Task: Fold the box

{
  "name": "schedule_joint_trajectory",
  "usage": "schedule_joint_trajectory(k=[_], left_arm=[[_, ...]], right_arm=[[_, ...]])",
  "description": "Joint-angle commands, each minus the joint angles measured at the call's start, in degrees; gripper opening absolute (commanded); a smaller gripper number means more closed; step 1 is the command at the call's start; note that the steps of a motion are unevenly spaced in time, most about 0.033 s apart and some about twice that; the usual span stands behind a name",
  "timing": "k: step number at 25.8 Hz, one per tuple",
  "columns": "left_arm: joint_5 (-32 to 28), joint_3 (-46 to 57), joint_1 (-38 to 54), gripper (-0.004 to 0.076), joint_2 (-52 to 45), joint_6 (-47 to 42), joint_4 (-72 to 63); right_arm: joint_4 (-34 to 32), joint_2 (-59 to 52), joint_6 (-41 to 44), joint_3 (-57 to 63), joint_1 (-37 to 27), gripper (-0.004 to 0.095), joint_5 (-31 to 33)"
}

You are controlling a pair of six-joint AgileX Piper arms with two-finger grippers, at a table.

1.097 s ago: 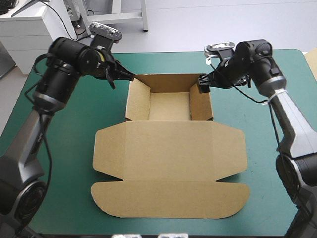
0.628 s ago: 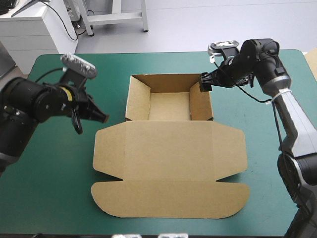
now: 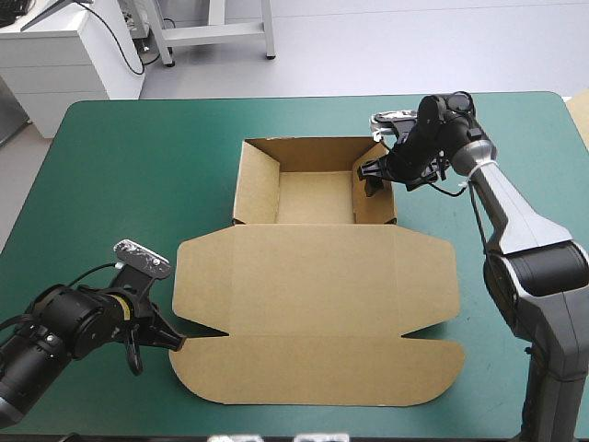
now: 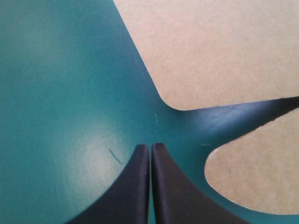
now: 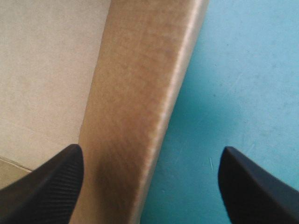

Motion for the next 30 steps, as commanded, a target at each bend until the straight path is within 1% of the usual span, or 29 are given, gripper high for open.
schedule_joint_trajectory(k=[1, 2, 3, 4, 5, 7, 11, 13, 15, 19, 20, 21, 24, 28, 29, 30], left_arm=[[-3.6, -1.2, -0.4, -0.0008, -1.6, -1.4, 0.2], [-4.2, -1.2, -0.4, -0.0008, -1.7, -1.4, 0.2], [-4.5, -1.2, -0.4, -0.0008, -1.7, -1.4, 0.2], [-4.6, -1.2, -0.4, -0.0008, -1.7, -1.4, 0.2], [-4.7, -1.2, -0.4, -0.0008, -1.7, -1.4, 0.2], [-4.8, -1.2, -0.4, -0.0008, -1.7, -1.4, 0.2], [-4.8, -1.2, -0.4, -0.0008, -1.7, -1.4, 0.2], [-4.8, -1.2, -0.4, -0.0008, -1.7, -1.4, 0.3], [-4.6, -1.2, -0.4, -0.0008, -1.7, -1.4, 0.3], [-4.1, -1.2, -0.4, -0.0008, -1.7, -1.4, 0.2], [-4.1, -1.2, -0.4, -0.0008, -1.7, -1.4, -0.1], [-4.3, -1.2, -0.4, -0.0008, -1.7, -1.4, 0.1], [-4.1, -1.2, -0.4, -0.0008, -1.7, -1.4, 0.9], [-3.7, -1.2, -0.4, -0.0008, -1.7, -1.4, 1.0], [-3.7, -1.2, -0.4, -0.0008, -1.7, -1.4, 0.6], [-3.8, -1.2, -0.4, -0.0008, -1.7, -1.4, 0.3]], right_arm=[[0.9, -2.1, -0.7, -1.6, -0.2, 0.0458, -1.5], [1.2, -1.8, -0.7, -1.6, -0.2, 0.0371, -1.5], [1.2, -1.6, -0.8, -1.6, -0.2, 0.0264, -1.5], [1.1, -1.6, -1.0, -1.6, -0.2, 0.0190, -1.5], [0.9, -1.6, -1.1, -1.6, -0.2, 0.0091, -2.0], [0.9, -1.6, -1.1, -1.6, -0.2, -0.0014, -2.2], [0.8, -1.6, -1.4, -1.6, -0.2, -0.0019, -2.6], [-0.5, -1.7, -3.0, -1.7, -0.2, -0.0019, -3.1], [-4.2, -1.7, -3.5, -2.6, -0.2, -0.0020, -2.9], [-14.6, -1.7, -4.2, -6.2, -0.9, -0.0021, -1.3], [-17.5, -1.7, -5.6, -8.0, -2.2, -0.0021, -0.3], [-18.0, -1.7, -6.1, -9.1, -3.4, -0.0021, 0.0], [-18.4, -1.7, -6.8, -11.4, -7.7, -0.0021, 0.0], [-18.4, -1.7, -6.8, -12.3, -15.0, -0.0021, -0.1], [-18.4, -1.7, -7.3, -12.3, -17.1, -0.0021, -0.2], [-18.4, -1.7, -8.8, -12.3, -21.2, -0.0021, -0.2]])
